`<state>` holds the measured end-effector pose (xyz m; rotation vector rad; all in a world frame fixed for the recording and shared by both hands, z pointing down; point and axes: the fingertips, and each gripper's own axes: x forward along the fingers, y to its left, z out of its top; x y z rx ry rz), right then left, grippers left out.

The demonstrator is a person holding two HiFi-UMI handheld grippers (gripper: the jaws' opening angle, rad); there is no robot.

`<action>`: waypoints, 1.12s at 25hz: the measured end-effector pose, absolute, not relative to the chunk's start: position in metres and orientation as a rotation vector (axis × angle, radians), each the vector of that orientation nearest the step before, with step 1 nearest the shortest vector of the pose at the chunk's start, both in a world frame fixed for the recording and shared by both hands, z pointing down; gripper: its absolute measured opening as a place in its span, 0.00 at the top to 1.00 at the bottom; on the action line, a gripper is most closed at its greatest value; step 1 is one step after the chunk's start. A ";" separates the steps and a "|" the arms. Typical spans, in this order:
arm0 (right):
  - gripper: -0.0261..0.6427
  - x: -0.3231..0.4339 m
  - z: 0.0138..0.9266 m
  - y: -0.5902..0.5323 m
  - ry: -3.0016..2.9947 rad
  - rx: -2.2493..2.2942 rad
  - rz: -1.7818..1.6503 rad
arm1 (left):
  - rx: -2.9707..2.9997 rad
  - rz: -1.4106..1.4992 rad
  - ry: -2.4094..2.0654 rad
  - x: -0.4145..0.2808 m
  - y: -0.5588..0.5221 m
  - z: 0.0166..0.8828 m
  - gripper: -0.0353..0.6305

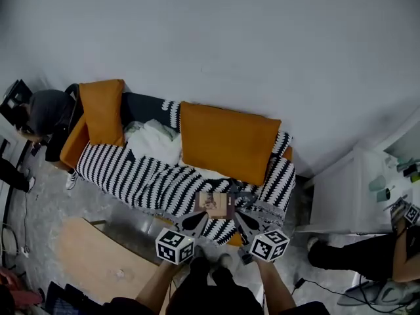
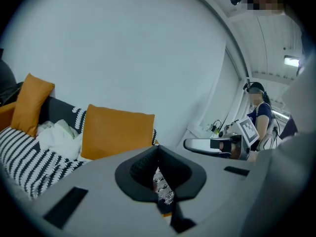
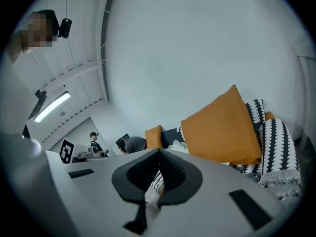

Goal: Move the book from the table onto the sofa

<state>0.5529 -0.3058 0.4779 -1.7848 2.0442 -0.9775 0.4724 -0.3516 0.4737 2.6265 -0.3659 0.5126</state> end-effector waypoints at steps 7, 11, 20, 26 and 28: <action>0.93 0.538 0.429 -0.293 2.103 -1.800 -0.834 | 2.740 0.451 -0.359 0.470 -0.334 0.422 0.92; 0.93 0.531 0.403 -0.284 2.112 -1.825 -0.735 | 2.801 0.398 -0.356 0.470 -0.324 0.392 0.92; 0.93 0.524 0.368 -0.277 2.105 -1.924 -0.503 | 2.907 0.286 -0.386 0.463 -0.315 0.357 0.92; 0.93 0.514 0.356 -0.278 2.122 -1.931 -0.440 | 2.919 0.252 -0.399 0.458 -0.314 0.347 0.92; 0.93 0.512 0.355 -0.278 2.133 -1.936 -0.428 | 2.917 0.248 -0.407 0.456 -0.315 0.347 0.92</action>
